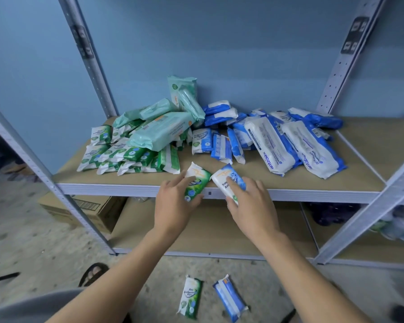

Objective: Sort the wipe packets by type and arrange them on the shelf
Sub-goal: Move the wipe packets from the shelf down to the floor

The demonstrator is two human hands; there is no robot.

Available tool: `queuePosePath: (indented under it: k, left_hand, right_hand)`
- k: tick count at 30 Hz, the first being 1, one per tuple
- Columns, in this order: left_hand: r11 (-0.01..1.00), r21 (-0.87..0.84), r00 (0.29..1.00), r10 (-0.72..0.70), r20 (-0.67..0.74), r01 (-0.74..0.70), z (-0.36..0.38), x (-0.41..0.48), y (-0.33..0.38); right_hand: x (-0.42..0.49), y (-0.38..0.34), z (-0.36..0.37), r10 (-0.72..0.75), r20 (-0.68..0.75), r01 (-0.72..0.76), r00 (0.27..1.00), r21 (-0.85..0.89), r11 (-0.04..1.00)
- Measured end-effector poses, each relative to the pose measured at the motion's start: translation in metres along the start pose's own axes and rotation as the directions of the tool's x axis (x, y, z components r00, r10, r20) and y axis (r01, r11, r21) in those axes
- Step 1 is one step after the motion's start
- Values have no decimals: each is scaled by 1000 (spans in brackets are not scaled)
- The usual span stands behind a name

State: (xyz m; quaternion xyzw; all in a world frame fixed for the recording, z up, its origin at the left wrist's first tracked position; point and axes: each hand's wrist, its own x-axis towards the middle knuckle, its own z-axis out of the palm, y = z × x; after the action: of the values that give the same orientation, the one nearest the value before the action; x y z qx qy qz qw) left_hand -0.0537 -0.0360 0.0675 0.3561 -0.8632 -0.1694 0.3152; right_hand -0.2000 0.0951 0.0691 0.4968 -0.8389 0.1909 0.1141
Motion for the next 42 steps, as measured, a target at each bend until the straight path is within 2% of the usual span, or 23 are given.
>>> queuePosePath:
  k: [3,7,9,12,15,18,22,26,28,32,38,42]
  left_hand:
    - [999,-41,997,22,-73,-25,4,-25,-11]
    - [998,-63,997,5,-75,-10,22,-63,-35]
    - [996,-82,999,-36,-41,33,32,-80,-47]
    - [980,-96,982,-163,100,173,46,-104,-65]
    - [947,-37,914,-298,277,320,66,-125,-88]
    - [907,59,813,-402,420,418,90,-146,-117]
    - [854,165,686,-499,529,494,122,-172,-160]
    - [815,240,601,-558,572,528,149,-190,-189]
    - [790,261,572,-591,569,556,163,-198,-200]
    - [757,266,522,-618,588,596,191,-216,-215]
    - [769,280,478,-593,648,575,208,-240,-224]
    - [791,314,439,-568,696,525,206,-237,-227]
  right_hand:
    - [-20,-4,9,-2,-1,2,1000,14,1000]
    - [-47,-10,30,-13,46,9,999,75,997]
    - [-62,-11,48,-9,115,-4,993,113,994]
    - [-89,-7,78,11,289,-54,957,141,989]
    - [-113,-2,108,73,477,-136,876,100,986]
    - [-129,2,140,153,627,-218,764,27,976]
    - [-149,8,187,229,767,-287,600,-60,956]
    - [-162,15,232,315,818,-318,481,-172,932]
    - [-168,21,254,360,819,-329,447,-224,917]
    - [-186,34,296,334,837,-310,434,-209,927]
    - [-208,37,316,280,882,-106,378,-259,960]
    - [-206,38,315,285,897,-117,337,-260,958]
